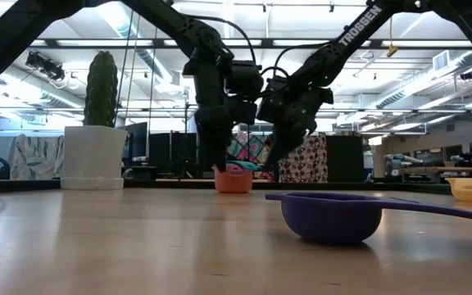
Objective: Nest measuring cups in basket
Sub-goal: Stack the blue measuring cup on top of the red measuring cup, then stack the yellow measuring cup on top of the blue measuring cup
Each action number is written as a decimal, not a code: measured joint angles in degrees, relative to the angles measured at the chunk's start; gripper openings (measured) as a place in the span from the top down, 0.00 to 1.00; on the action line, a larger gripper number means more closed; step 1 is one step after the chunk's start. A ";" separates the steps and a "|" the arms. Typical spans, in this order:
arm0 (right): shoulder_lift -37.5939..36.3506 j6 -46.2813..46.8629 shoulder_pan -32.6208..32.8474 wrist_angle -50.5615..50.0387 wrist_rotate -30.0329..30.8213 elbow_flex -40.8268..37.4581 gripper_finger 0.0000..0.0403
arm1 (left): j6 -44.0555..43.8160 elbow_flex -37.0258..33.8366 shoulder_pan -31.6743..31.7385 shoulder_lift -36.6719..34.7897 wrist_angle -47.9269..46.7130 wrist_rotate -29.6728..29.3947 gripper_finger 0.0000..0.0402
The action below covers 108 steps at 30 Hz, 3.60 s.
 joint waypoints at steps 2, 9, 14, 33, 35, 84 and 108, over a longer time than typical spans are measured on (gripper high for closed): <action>0.01 0.08 -0.10 0.03 0.12 0.00 0.99 | 0.74 0.04 0.50 0.50 0.13 0.08 0.99; 0.09 0.19 -0.07 0.34 0.24 0.00 0.99 | 1.51 0.04 1.53 0.88 0.01 0.17 0.99; 0.09 0.11 -0.02 0.46 0.18 0.00 0.99 | 1.48 0.04 1.56 1.38 1.10 0.23 0.99; 3.35 2.64 1.61 3.67 -4.18 0.07 0.99 | 0.96 -0.33 1.25 2.10 4.21 2.48 0.99; 3.36 3.21 1.50 3.65 -4.10 0.03 0.99 | 0.83 -0.33 1.23 2.26 4.81 2.96 0.99; -20.55 -4.28 0.67 -26.36 16.74 2.34 0.99 | -18.20 0.17 -2.16 -16.82 -9.89 5.81 0.99; -30.38 9.99 0.54 -41.93 16.34 2.23 0.99 | -40.17 0.02 -13.76 -23.51 -33.36 4.37 0.99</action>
